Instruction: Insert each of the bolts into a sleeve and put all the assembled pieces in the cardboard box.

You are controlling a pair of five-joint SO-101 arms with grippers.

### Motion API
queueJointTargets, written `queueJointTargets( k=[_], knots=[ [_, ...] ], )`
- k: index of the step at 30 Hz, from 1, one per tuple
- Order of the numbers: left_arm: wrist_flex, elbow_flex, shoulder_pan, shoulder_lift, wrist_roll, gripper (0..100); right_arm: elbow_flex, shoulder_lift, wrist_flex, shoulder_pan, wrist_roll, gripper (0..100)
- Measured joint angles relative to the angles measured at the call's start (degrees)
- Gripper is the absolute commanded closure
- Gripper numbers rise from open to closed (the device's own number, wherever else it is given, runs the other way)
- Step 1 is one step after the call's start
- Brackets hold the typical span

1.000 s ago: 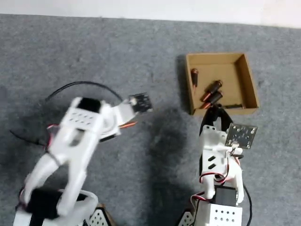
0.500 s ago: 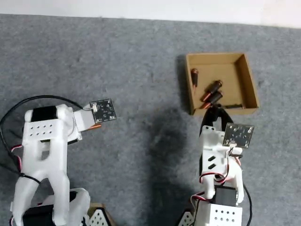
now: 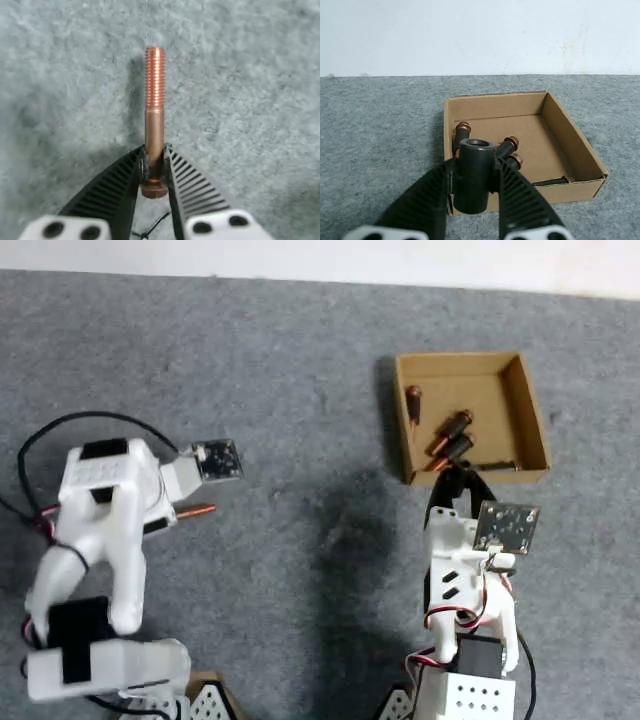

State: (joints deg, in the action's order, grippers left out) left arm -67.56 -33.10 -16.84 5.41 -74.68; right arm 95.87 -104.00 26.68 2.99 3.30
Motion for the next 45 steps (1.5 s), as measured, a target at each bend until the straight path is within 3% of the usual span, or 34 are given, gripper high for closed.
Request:
queueJointTargets(
  k=[7,12,22,28,41,45],
  knots=[
    [-1.2,5.5,0.0,-4.0,2.4,97,0.0,0.0,0.0,0.0,0.0,99.2],
    [-1.3,5.5,0.0,-4.0,4.2,79,0.0,0.0,0.0,0.0,0.0,99.2],
    [-1.3,5.6,0.0,-4.0,13.9,78,0.0,0.0,0.0,0.0,0.0,99.2],
    [-3.3,5.7,0.0,-4.0,34.2,78,0.0,0.0,0.0,0.0,0.0,99.2],
    [-15.7,17.5,-1.0,-4.0,92.2,77,0.0,0.0,0.0,0.0,0.0,99.2],
    [-16.2,19.3,1.0,-4.0,101.6,78,0.0,0.0,0.0,0.0,0.0,99.2]
  ],
)
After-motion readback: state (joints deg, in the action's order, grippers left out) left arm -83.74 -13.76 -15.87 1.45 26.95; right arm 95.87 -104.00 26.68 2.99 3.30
